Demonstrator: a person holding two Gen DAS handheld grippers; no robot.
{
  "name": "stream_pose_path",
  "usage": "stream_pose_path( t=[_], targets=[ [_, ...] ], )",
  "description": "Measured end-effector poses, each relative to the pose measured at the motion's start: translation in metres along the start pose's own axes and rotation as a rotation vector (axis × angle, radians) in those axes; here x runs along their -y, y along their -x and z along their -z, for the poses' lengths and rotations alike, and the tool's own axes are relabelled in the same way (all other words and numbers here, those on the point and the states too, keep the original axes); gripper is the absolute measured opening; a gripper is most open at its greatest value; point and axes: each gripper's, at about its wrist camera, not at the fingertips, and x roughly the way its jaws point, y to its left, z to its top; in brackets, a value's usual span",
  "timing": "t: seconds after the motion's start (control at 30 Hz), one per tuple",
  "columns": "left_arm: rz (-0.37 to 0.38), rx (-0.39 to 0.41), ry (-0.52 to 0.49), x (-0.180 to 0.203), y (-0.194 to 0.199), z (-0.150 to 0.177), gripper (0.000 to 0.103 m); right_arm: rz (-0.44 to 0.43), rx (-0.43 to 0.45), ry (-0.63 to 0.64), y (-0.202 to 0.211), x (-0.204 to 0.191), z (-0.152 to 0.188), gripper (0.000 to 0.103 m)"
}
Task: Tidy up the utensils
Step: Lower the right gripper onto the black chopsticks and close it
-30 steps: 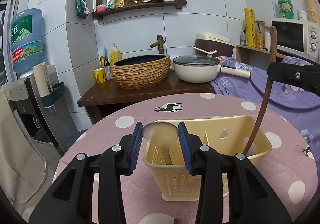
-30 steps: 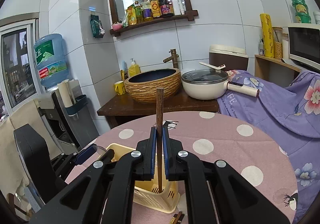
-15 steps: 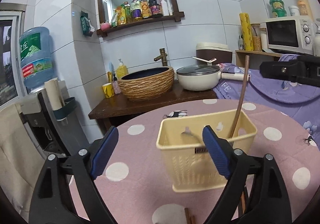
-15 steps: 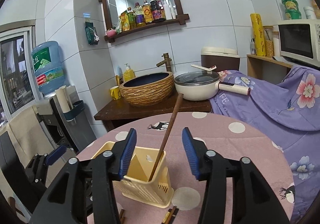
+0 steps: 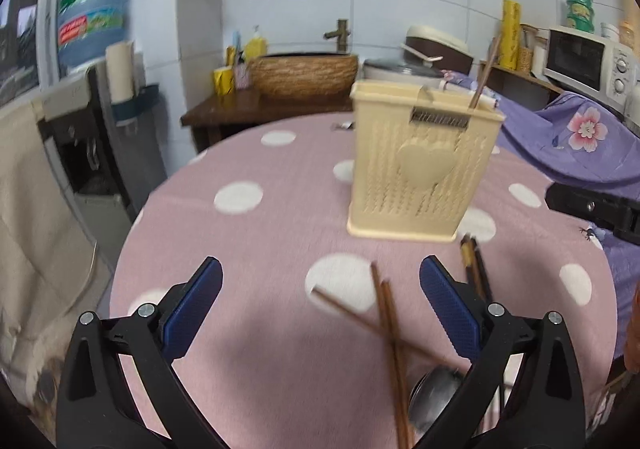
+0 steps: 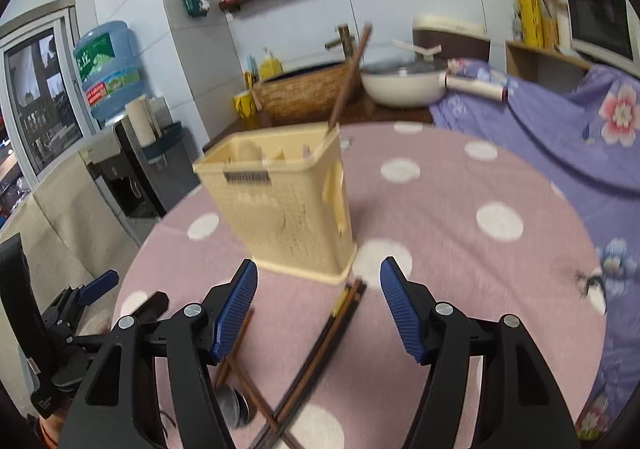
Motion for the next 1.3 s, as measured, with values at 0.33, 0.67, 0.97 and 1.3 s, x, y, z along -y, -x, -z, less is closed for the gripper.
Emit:
stream_pose_path(
  t=[0.33, 0.67, 0.97, 1.3],
  targets=[
    [-0.012, -0.115, 0.088, -0.012, -0.007, 0.057, 0.091, 0.017, -0.127, 0.007, -0.025, 0.0, 0.052, 0.062],
    [0.034, -0.166, 0.101, -0.006, -0.019, 0.061, 0.082, 0.058, -0.188, -0.014, -0.045, 0.006, 0.05, 0.045],
    [0.059, -0.21, 0.108, -0.01, -0.041, 0.043, 0.073, 0.071, -0.257, -0.039, -0.073, 0.004, 0.036, 0.019],
    [0.07, -0.275, 0.185, -0.023, -0.073, 0.027, 0.067, 0.08, -0.315, -0.122, -0.093, 0.021, 0.024, 0.012]
  ],
)
